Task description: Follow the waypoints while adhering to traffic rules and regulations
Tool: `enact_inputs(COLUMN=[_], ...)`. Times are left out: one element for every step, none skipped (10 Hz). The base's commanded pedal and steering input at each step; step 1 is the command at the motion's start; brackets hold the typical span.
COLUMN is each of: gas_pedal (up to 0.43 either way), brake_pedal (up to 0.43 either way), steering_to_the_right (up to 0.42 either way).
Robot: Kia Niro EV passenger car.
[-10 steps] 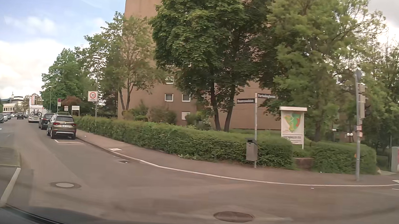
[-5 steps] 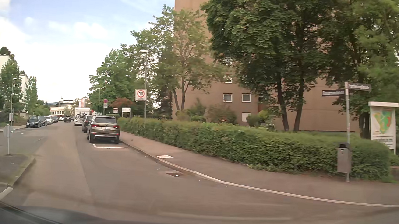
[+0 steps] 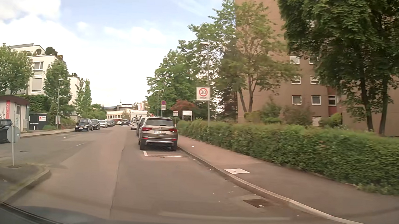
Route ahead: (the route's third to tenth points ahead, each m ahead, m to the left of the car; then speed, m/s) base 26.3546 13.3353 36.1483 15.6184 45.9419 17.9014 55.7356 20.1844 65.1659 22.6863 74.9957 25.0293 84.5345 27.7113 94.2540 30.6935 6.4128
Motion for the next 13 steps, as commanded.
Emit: enact_inputs(gas_pedal=[0.11,0.118,0.118,0.118,0.118,0.118,0.118,0.118,0.118,0.118,0.118,0.118,0.118], brake_pedal=[0.0,0.0,0.0,0.0,0.0,0.0,0.0,0.0,0.0,0.0,0.0,0.0,0.0], steering_to_the_right=[-0.306,-0.3,-0.292,-0.284,-0.271,-0.26,-0.247,-0.215,-0.178,-0.158,-0.119,-0.088,-0.046])
